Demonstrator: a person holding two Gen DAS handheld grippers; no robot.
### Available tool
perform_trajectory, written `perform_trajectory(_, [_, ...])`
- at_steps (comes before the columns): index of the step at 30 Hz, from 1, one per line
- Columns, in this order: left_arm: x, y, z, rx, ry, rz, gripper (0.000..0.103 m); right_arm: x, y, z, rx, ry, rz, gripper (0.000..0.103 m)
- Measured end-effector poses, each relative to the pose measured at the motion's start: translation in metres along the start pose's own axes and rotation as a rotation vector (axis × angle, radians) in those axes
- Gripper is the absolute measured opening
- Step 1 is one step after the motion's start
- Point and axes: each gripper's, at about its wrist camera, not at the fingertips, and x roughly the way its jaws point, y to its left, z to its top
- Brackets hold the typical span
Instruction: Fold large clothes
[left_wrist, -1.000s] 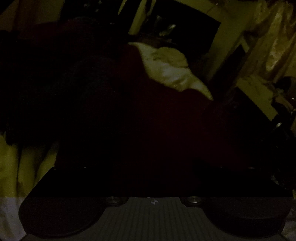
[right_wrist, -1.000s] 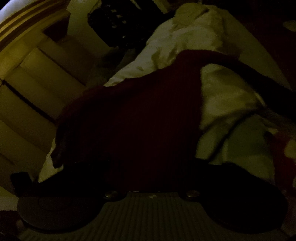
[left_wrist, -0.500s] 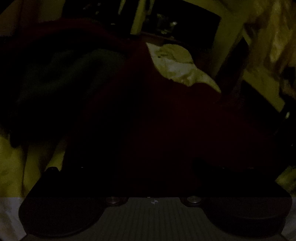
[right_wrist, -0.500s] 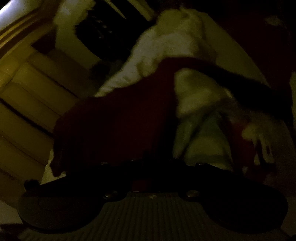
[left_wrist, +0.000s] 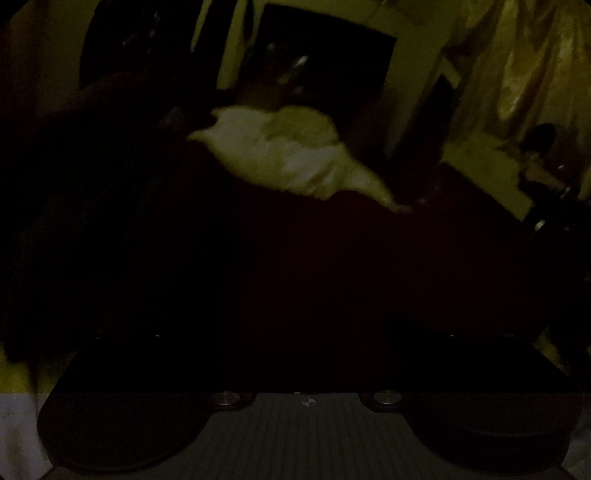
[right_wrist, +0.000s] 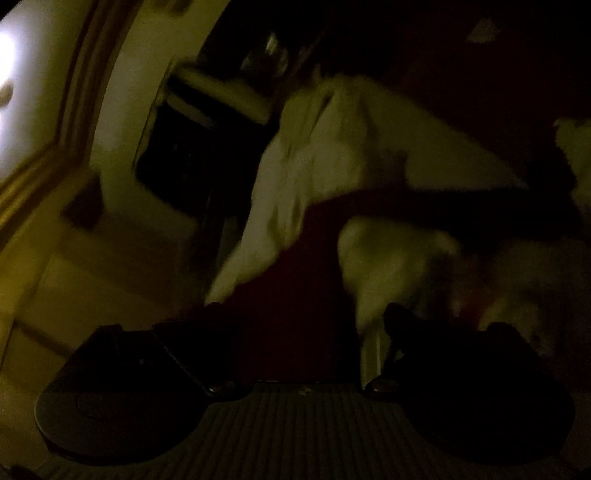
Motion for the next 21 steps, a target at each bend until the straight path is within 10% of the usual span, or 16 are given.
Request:
perform_trajectory(16, [0.088,-0.036,-0.018,0.162,0.081,0.027,0.103,0.151,-0.136,0.05,0.753,-0.242,-0.199,0.088])
perform_trajectory(21, [0.091,-0.037,-0.025,0.194,0.084,0.043,0.103,0.155,-0.188,0.059,0.851,-0.325,-0.278,0.04])
